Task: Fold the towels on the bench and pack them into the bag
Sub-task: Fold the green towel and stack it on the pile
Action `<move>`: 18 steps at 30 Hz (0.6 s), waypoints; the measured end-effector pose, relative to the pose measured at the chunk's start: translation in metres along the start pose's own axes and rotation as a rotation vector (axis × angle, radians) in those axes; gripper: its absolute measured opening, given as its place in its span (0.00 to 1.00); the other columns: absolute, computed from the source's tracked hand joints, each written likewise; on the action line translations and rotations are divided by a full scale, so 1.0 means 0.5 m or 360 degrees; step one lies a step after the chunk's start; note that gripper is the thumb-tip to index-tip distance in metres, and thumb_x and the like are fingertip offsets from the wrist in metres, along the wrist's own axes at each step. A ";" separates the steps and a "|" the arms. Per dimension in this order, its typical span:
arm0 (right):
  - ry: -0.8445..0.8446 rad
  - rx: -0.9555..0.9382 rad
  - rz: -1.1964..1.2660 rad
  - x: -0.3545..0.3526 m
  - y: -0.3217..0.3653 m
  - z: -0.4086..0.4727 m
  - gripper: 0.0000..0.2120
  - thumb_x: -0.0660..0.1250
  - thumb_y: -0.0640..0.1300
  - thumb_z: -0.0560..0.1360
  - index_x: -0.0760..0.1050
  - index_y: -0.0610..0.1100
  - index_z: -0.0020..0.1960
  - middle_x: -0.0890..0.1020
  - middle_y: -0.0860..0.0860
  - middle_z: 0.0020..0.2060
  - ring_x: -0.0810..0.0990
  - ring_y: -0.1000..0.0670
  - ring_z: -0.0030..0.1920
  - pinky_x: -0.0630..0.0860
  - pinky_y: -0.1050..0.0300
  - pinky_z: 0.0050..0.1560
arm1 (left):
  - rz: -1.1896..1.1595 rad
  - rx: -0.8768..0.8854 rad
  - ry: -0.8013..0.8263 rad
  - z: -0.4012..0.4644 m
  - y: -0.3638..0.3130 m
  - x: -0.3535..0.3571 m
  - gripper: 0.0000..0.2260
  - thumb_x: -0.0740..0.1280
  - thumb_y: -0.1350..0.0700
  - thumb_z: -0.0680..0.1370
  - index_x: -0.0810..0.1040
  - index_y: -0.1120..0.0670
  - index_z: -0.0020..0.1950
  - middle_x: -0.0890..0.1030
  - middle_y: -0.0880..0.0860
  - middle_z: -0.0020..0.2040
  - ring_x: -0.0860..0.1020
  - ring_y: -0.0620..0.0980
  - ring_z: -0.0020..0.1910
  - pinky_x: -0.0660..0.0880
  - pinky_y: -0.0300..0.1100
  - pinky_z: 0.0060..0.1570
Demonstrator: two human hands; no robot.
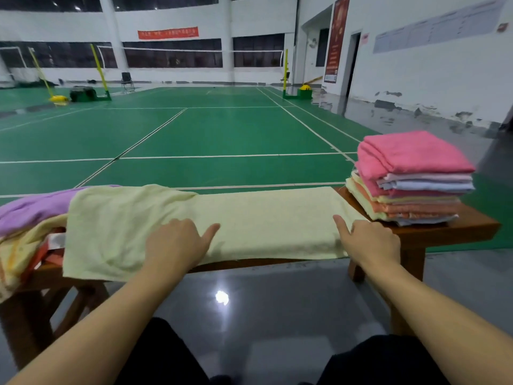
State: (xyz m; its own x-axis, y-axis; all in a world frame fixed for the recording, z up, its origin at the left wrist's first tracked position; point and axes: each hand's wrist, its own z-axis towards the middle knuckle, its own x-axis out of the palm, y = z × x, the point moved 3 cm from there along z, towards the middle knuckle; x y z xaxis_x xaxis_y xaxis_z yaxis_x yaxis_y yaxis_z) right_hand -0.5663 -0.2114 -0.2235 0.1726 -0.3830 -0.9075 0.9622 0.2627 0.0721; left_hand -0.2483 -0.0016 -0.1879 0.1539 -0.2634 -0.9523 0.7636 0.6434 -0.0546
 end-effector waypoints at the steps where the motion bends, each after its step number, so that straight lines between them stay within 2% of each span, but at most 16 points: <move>1: -0.0030 -0.0015 0.0023 -0.004 0.002 0.015 0.38 0.41 0.71 0.79 0.77 0.46 0.35 0.80 0.49 0.33 0.79 0.46 0.34 0.79 0.51 0.38 | -0.0063 0.0084 0.0040 0.007 -0.053 0.003 0.31 0.52 0.28 0.78 0.73 0.54 0.35 0.74 0.51 0.35 0.75 0.57 0.37 0.70 0.45 0.36; 3: -0.0081 -0.0064 0.0124 -0.016 0.009 0.056 0.36 0.42 0.69 0.81 0.75 0.46 0.32 0.78 0.50 0.29 0.77 0.48 0.31 0.78 0.51 0.36 | -0.0286 0.0229 0.0184 0.021 -0.163 0.021 0.31 0.55 0.28 0.78 0.77 0.55 0.38 0.78 0.52 0.38 0.77 0.57 0.40 0.71 0.45 0.38; 5: 0.0006 -0.0107 0.0319 -0.012 0.023 0.111 0.33 0.47 0.67 0.82 0.73 0.46 0.32 0.77 0.50 0.30 0.77 0.47 0.33 0.77 0.51 0.38 | -0.0598 0.0333 0.0362 0.035 -0.270 0.044 0.27 0.59 0.31 0.78 0.79 0.54 0.42 0.81 0.52 0.42 0.79 0.57 0.44 0.73 0.46 0.42; 9: 0.0373 -0.0047 0.0691 0.028 0.049 0.220 0.20 0.61 0.64 0.79 0.73 0.49 0.39 0.79 0.52 0.40 0.79 0.45 0.45 0.77 0.48 0.50 | -0.1055 0.0483 0.0494 0.067 -0.438 0.089 0.15 0.68 0.38 0.77 0.78 0.50 0.47 0.82 0.48 0.46 0.79 0.53 0.49 0.73 0.45 0.45; 12: 0.0513 -0.0042 0.0682 0.058 0.053 0.289 0.16 0.66 0.61 0.78 0.78 0.48 0.51 0.82 0.50 0.50 0.80 0.45 0.54 0.76 0.49 0.58 | -0.1283 0.0587 0.0512 0.101 -0.519 0.116 0.08 0.71 0.46 0.77 0.79 0.49 0.47 0.82 0.46 0.45 0.79 0.50 0.47 0.72 0.45 0.45; 14: 0.0576 -0.0073 0.0651 0.070 0.062 0.332 0.18 0.66 0.57 0.80 0.81 0.42 0.53 0.84 0.46 0.50 0.80 0.43 0.54 0.75 0.52 0.56 | -0.1393 0.0689 0.0565 0.119 -0.566 0.128 0.04 0.72 0.52 0.77 0.80 0.51 0.49 0.84 0.48 0.46 0.80 0.51 0.47 0.74 0.45 0.46; 15: 0.0616 -0.0080 0.0642 0.075 0.069 0.352 0.19 0.65 0.56 0.80 0.82 0.40 0.52 0.84 0.44 0.50 0.81 0.42 0.54 0.74 0.53 0.54 | -0.1413 0.0756 0.0597 0.123 -0.586 0.130 0.04 0.71 0.54 0.76 0.81 0.52 0.50 0.85 0.50 0.47 0.81 0.52 0.48 0.73 0.44 0.45; 17: 0.0696 -0.0073 0.0601 0.091 0.081 0.393 0.21 0.63 0.54 0.82 0.81 0.36 0.57 0.84 0.42 0.52 0.81 0.41 0.55 0.73 0.54 0.53 | -0.1397 0.0898 0.0649 0.125 -0.622 0.136 0.06 0.69 0.57 0.77 0.81 0.53 0.53 0.85 0.52 0.50 0.81 0.53 0.49 0.70 0.42 0.43; 18: 0.0726 -0.0062 0.0562 0.099 0.086 0.412 0.22 0.63 0.55 0.82 0.80 0.35 0.57 0.83 0.42 0.49 0.80 0.41 0.52 0.73 0.54 0.49 | -0.1381 0.0946 0.0655 0.127 -0.635 0.142 0.07 0.68 0.58 0.77 0.81 0.52 0.54 0.85 0.53 0.50 0.81 0.54 0.48 0.69 0.42 0.42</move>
State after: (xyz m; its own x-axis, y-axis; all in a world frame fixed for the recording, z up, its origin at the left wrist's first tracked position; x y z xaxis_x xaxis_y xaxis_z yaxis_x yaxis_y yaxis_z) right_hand -0.4726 -0.4016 -0.1799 0.3652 0.1519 -0.9184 0.8528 0.3411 0.3955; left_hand -0.4400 -0.2701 -0.2193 -0.7085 -0.1270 -0.6942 0.7057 -0.1151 -0.6991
